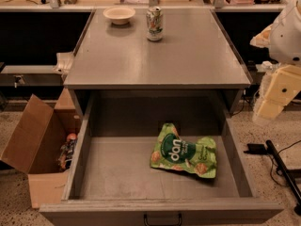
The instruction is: Pick green rice chip bag from top drawer and place on counter
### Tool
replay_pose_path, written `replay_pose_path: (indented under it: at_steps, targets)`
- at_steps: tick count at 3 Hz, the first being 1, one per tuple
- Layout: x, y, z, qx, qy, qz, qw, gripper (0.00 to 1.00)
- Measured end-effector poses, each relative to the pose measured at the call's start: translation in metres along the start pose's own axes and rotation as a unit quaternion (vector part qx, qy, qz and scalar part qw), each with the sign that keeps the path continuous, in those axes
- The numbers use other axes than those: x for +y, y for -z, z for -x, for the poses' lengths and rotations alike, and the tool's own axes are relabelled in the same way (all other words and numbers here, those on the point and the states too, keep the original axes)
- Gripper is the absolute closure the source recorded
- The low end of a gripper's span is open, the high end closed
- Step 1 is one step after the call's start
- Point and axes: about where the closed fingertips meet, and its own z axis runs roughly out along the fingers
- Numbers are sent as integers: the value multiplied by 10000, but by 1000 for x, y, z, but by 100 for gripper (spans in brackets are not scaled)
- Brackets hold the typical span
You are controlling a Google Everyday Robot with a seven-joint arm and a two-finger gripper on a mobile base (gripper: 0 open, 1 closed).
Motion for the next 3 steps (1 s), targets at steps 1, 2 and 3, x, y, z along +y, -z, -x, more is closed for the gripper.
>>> replay_pose_path:
  at_steps: [1, 2, 3]
  targets:
    - [1, -9, -3, 16, 31, 2, 10000, 0]
    - [14, -71, -14, -106, 184, 279, 9994, 0]
    - [32, -136, -24, -169, 333, 550, 9978, 0]
